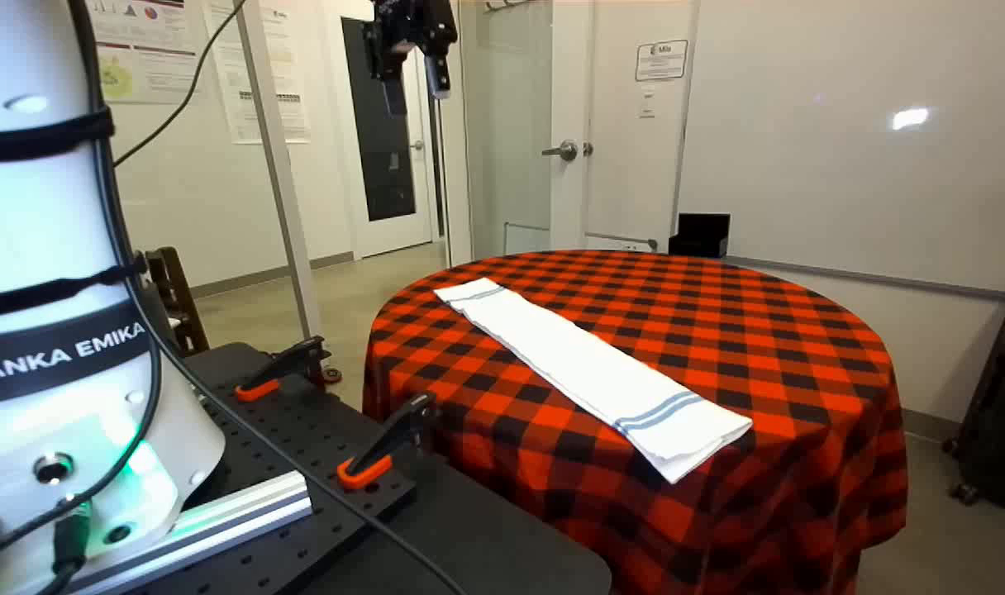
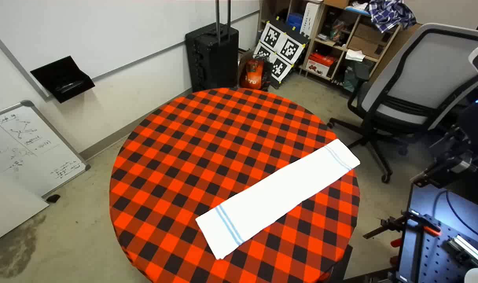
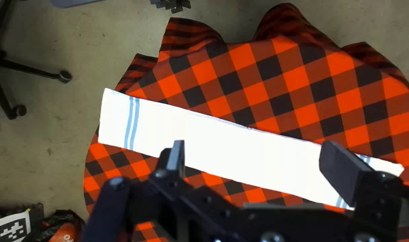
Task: Fold the towel on the table
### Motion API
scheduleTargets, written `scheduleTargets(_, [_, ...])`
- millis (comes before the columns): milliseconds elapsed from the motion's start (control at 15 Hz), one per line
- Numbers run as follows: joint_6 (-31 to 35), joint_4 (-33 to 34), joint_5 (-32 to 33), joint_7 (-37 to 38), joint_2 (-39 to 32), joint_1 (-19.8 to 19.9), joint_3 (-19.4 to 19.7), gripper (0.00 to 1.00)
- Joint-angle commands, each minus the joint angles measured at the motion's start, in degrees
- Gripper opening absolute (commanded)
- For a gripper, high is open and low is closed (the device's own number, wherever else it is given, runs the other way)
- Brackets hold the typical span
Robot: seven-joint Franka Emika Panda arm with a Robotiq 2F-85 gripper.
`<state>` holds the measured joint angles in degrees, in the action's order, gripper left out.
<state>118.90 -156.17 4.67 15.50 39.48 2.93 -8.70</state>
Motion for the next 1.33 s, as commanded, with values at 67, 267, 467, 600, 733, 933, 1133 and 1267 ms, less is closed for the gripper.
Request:
scheduleTargets(67, [-0.2, 0.1, 0.4, 0.3, 0.0, -0.5, 0.5, 1.00])
scheduleTargets(267, [-0.2, 0.1, 0.4, 0.3, 0.0, -0.5, 0.5, 1.00])
scheduleTargets(467, [-0.2, 0.1, 0.4, 0.3, 0.0, -0.5, 0.5, 1.00])
scheduleTargets(600, [0.5, 0.9, -0.8, -1.8, -1.9, -0.8, 2.3, 1.00])
scheduleTargets(733, [0.5, 2.0, -2.0, -5.7, -4.6, -1.0, 5.3, 1.00])
scheduleTargets(933, [1.0, 3.7, -2.3, -9.3, -8.5, 0.8, 9.6, 1.00])
scheduleTargets(1133, [3.2, 5.9, -1.5, -7.3, -13.6, 4.1, 12.5, 1.00])
scheduleTargets(1267, [5.4, 7.2, -2.8, -7.4, -17.0, 5.6, 14.7, 1.00])
